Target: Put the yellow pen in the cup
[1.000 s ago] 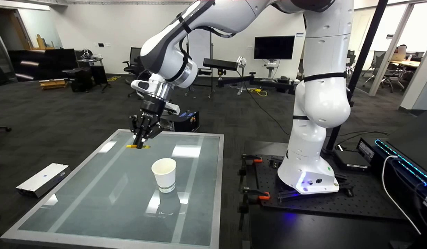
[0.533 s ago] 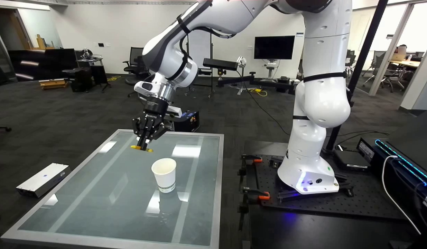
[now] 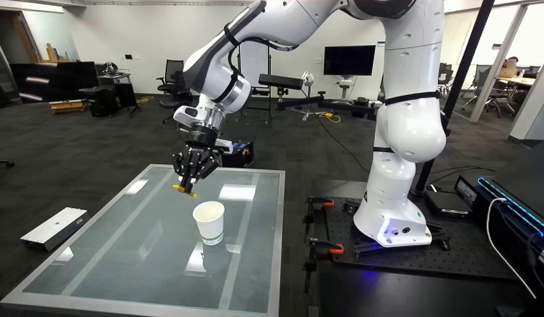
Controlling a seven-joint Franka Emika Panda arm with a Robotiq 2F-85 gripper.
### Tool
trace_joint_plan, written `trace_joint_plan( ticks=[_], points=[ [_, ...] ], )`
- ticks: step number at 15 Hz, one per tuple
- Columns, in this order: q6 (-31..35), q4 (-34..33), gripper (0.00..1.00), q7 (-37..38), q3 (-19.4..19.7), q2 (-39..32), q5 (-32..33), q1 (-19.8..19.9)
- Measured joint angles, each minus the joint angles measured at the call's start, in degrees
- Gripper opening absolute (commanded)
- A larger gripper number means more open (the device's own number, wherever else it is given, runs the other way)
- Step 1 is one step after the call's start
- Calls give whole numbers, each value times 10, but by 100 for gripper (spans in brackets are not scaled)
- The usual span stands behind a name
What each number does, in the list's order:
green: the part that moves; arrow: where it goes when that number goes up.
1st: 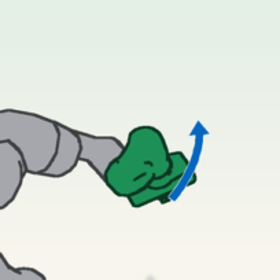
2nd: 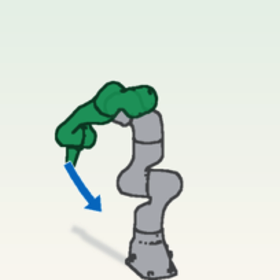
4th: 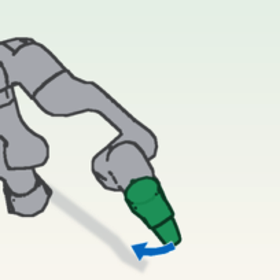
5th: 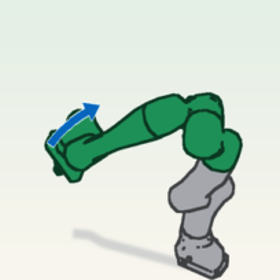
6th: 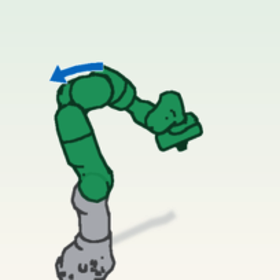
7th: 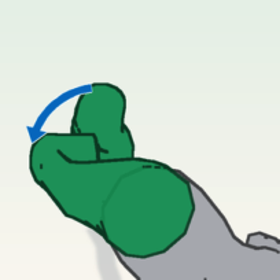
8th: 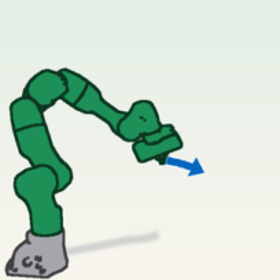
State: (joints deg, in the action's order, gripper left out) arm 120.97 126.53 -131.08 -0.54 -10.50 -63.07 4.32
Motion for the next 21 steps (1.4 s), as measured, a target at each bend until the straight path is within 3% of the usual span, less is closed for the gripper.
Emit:
trace_joint_plan(
  ticks=[14, 21],
  points=[
    [-112, -28, 3, -72, 16, -56, -15, 20],
    [-135, -32, 3, -74, 20, -86, -26, 31]
  ],
)
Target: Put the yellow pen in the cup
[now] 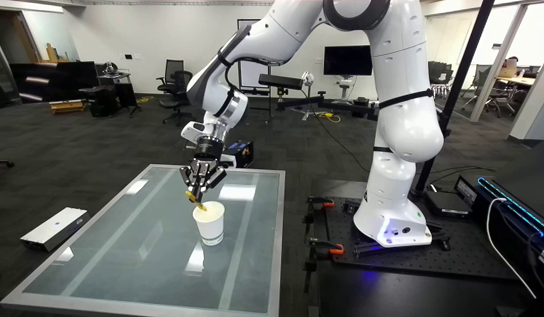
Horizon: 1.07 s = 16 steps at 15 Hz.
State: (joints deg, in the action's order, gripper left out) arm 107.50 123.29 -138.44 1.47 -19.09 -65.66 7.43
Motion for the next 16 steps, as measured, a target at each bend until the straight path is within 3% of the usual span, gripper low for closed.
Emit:
trace_joint_plan(
  ticks=[8, 9, 10, 16],
  points=[
    [-6, -10, 4, -4, 1, -42, -10, 9],
    [-6, -12, 37, -15, 1, -47, -16, 10],
    [-6, -13, 38, -28, 1, -51, -23, 11],
    [-6, -23, 82, -76, 3, -69, -39, 13]
  ],
)
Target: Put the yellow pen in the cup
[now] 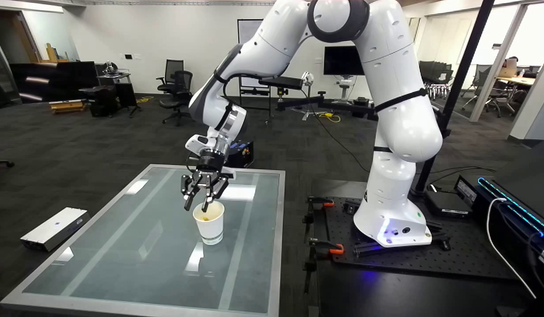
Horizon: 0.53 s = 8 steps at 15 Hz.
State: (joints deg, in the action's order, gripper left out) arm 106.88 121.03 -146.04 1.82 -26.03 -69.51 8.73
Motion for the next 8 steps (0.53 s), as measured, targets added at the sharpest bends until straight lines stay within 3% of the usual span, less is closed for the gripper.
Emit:
trace_joint_plan(
  ticks=[2, 3, 8],
  points=[
    [0, -2, 97, -2, 1, -1, 0, 0],
    [0, -2, 100, -3, 1, -1, 0, 0],
    [0, -3, 100, -17, 1, 3, 0, -2]
  ],
)
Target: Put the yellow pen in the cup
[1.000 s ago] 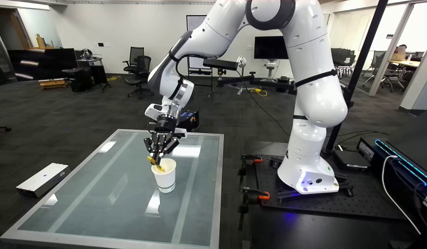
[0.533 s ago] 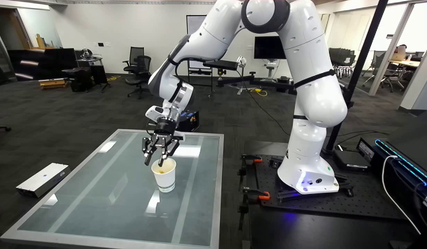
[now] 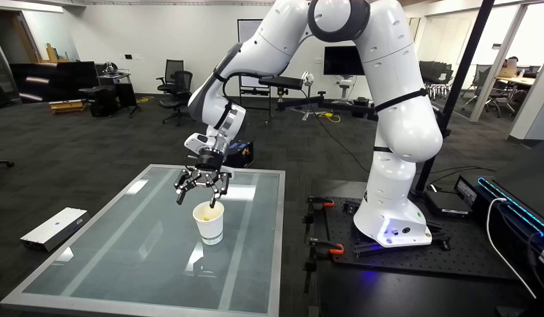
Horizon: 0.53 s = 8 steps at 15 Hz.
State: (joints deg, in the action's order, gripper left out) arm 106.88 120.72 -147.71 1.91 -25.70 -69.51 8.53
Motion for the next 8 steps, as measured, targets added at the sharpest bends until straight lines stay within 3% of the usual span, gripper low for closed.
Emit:
trace_joint_plan(
  ticks=[8],
  points=[
    [2, 4, 100, 0, 0, 46, 11, -13]
  ],
)
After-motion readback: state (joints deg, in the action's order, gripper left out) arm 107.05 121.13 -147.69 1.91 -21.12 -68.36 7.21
